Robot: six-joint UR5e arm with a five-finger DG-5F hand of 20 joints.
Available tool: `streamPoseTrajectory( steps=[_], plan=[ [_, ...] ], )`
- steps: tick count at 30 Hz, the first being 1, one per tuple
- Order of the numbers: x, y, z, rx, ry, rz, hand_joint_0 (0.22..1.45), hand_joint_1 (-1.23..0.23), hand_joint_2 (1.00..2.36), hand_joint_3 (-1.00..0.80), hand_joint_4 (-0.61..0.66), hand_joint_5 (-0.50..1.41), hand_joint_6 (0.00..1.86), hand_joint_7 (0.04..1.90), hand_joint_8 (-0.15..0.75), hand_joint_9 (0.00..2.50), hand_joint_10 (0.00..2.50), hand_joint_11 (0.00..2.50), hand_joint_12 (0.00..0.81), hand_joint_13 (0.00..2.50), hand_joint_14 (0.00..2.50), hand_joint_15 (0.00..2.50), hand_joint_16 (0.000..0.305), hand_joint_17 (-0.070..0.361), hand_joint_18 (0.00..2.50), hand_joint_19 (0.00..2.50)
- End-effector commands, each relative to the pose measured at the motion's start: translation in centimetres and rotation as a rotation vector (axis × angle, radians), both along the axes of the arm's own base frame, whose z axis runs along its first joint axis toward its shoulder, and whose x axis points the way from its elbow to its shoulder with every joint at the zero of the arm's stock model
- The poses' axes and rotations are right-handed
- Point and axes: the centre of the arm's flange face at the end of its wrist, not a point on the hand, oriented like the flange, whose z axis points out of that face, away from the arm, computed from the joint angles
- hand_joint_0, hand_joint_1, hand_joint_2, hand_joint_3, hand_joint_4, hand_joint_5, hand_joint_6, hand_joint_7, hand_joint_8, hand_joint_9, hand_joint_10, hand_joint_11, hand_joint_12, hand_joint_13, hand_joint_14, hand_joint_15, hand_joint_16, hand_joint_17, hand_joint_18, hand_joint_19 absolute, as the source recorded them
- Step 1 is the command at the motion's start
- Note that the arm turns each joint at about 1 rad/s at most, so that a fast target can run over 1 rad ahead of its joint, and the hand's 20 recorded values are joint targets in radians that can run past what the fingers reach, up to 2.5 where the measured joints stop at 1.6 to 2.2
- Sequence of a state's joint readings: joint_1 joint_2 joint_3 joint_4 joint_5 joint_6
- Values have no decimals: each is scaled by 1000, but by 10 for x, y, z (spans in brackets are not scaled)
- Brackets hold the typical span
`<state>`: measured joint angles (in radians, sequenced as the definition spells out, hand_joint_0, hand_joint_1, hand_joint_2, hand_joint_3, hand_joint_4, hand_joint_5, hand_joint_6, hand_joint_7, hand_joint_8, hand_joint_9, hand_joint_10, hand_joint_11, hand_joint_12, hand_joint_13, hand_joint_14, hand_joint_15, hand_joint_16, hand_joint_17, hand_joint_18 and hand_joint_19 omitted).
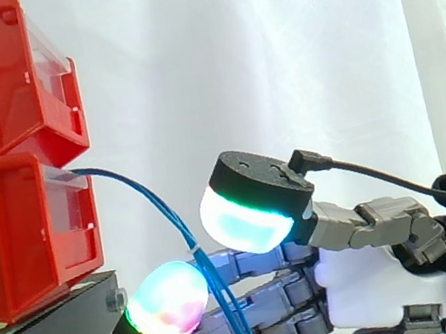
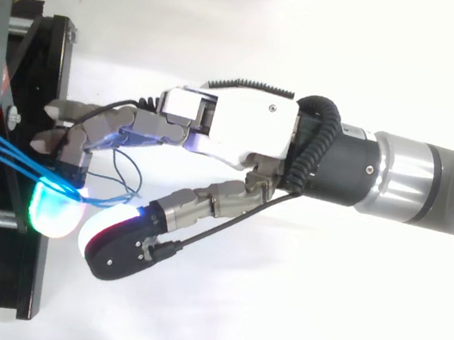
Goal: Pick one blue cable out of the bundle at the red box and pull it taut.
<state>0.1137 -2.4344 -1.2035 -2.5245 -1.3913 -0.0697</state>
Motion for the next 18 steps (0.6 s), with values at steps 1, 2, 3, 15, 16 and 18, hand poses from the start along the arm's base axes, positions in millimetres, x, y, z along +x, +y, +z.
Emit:
streamPoseTrajectory(
  steps=[1,2,3,15,16,18],
  plan=[
    [0,-4,0,-1,3,-5,566,-604,1004,-446,186,-178,744,856,267,323,1,77,357,85,2,97,52,117,28,67],
    [0,-4,0,-1,3,-5,568,-604,1005,-444,180,-178,744,853,267,323,1,77,356,86,2,105,52,117,28,67],
    [-1,-4,0,-1,4,-5,568,-604,1005,-446,186,-178,744,851,267,324,0,79,356,86,3,101,52,117,27,66],
    [-1,-12,0,-3,4,-16,573,-606,1006,-435,186,-177,746,856,268,328,2,85,355,88,3,94,52,116,33,68],
    [-1,-12,0,-3,4,-16,576,-610,1005,-429,180,-177,746,858,268,329,1,86,355,90,3,91,52,116,34,68],
    [-1,-13,0,-3,4,-17,580,-614,1006,-416,178,-178,752,857,267,330,1,86,354,92,2,95,51,116,40,66]
  ],
)
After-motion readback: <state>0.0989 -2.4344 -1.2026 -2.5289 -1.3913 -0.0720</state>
